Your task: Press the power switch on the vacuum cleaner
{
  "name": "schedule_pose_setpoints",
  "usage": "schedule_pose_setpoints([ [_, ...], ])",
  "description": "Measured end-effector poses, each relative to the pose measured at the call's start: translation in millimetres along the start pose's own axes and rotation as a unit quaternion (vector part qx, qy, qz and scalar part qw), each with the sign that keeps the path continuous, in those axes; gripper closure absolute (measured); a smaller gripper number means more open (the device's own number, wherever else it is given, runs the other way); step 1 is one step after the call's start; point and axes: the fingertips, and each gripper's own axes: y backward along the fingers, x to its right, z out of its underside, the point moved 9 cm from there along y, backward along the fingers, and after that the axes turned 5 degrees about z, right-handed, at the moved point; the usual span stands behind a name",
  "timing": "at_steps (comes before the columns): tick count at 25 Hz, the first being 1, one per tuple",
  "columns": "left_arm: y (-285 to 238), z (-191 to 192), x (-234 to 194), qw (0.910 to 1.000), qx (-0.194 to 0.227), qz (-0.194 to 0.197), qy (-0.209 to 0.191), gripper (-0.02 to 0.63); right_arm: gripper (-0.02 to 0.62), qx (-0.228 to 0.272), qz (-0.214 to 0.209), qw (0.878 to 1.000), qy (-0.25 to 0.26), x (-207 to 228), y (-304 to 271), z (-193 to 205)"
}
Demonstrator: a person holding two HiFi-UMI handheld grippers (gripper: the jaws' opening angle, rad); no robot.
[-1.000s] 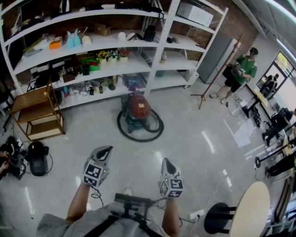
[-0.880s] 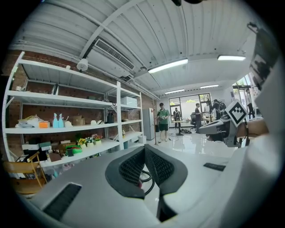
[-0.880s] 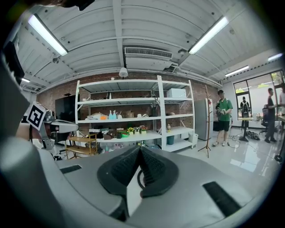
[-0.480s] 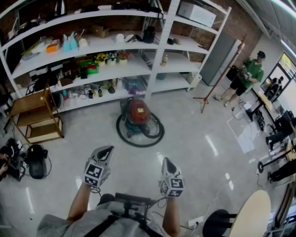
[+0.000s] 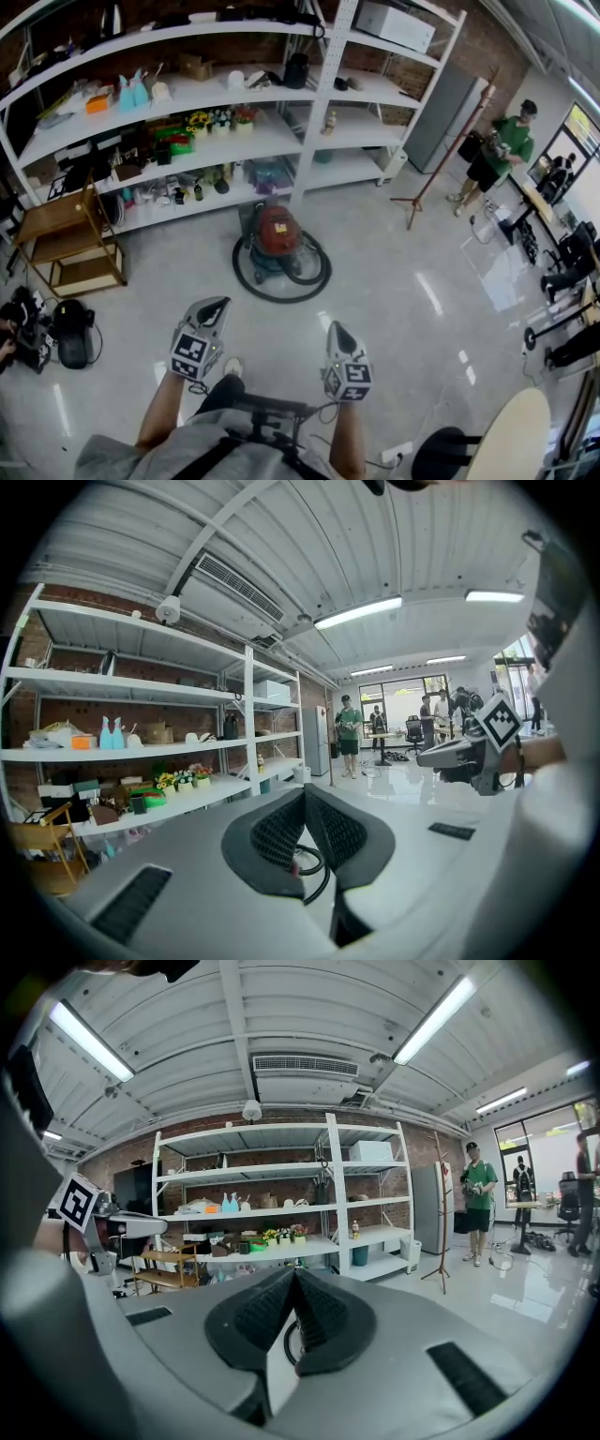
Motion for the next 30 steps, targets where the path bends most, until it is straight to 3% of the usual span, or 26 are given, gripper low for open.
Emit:
schedule_pose_setpoints([
  [15,-83,-20,-53,0.9999,0.005,0.014,-0.001,0.600,0.586,-0.010,0.016,1.000,-0.001,22,-79,-24],
  [30,-190,-38,-166,0.9995,-0.011,0.029,0.003,0.600,0.586,-0.021,0.017,1.000,-0.006,20,-225,-75],
])
